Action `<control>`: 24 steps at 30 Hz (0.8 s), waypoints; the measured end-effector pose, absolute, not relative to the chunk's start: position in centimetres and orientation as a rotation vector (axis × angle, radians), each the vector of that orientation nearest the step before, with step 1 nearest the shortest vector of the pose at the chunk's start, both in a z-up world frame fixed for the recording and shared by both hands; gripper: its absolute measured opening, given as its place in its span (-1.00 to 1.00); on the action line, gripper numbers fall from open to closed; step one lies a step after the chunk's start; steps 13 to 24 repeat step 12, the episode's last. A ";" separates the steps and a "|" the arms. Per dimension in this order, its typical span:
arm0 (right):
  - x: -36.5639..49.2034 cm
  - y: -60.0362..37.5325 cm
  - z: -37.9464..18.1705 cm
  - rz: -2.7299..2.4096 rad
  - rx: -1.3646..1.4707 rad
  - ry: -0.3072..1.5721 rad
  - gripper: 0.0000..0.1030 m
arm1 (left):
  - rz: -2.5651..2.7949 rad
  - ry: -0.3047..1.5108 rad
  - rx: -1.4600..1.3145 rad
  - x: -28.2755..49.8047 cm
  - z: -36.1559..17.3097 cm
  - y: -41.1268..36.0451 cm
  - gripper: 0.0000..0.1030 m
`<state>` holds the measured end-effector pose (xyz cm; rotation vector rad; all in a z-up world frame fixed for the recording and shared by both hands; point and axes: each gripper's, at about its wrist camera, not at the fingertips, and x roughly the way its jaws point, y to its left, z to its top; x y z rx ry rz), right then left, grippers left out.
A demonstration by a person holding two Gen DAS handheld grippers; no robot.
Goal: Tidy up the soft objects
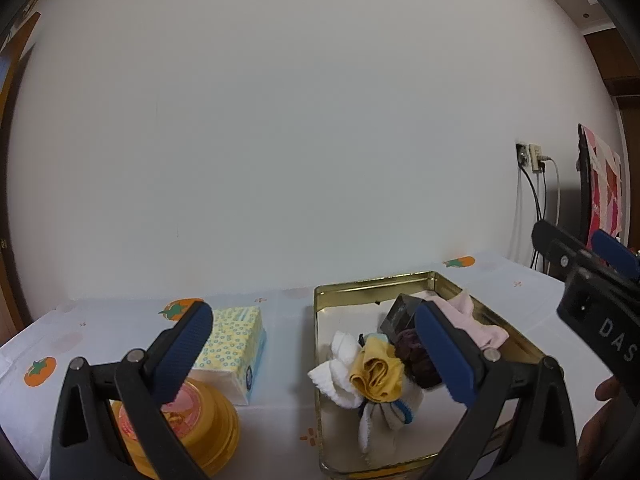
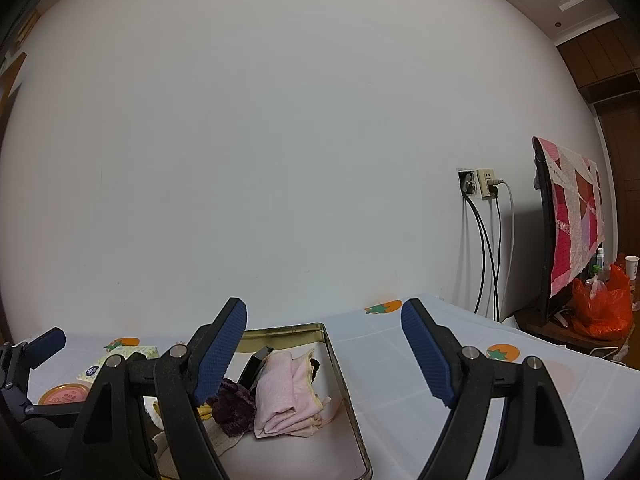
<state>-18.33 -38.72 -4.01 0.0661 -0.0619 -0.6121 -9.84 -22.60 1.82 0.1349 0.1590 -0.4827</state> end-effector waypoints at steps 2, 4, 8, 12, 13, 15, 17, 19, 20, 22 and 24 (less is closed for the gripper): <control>-18.4 -38.7 -4.0 -0.612 0.066 -0.062 0.59 | -0.486 0.153 0.130 -9.9 1.9 -22.5 0.99; -18.4 -38.7 -4.0 -0.613 0.066 -0.062 0.59 | -0.486 0.149 0.127 -10.0 1.9 -22.5 0.99; -18.4 -38.7 -4.0 -0.613 0.067 -0.061 0.59 | -0.482 0.153 0.124 -9.9 1.9 -22.6 0.99; -18.4 -38.8 -4.0 -0.612 0.067 -0.060 0.59 | -0.479 0.155 0.125 -9.9 1.9 -22.6 0.99; -18.4 -38.8 -4.0 -0.612 0.067 -0.060 0.59 | -0.479 0.155 0.125 -9.9 1.9 -22.6 0.99; -18.4 -38.8 -4.0 -0.612 0.067 -0.060 0.59 | -0.479 0.155 0.125 -9.9 1.9 -22.6 0.99; -18.4 -38.8 -4.0 -0.612 0.067 -0.060 0.59 | -0.479 0.155 0.125 -9.9 1.9 -22.6 0.99; -18.4 -38.8 -4.0 -0.612 0.067 -0.060 0.59 | -0.479 0.155 0.125 -9.9 1.9 -22.6 0.99; -18.4 -38.8 -4.0 -0.612 0.067 -0.060 0.59 | -0.479 0.155 0.125 -9.9 1.9 -22.6 0.99; -18.4 -38.8 -4.0 -0.612 0.067 -0.060 0.59 | -0.479 0.155 0.125 -9.9 1.9 -22.6 0.99; -18.4 -38.8 -4.0 -0.612 0.067 -0.060 0.59 | -0.479 0.155 0.125 -9.9 1.9 -22.6 0.99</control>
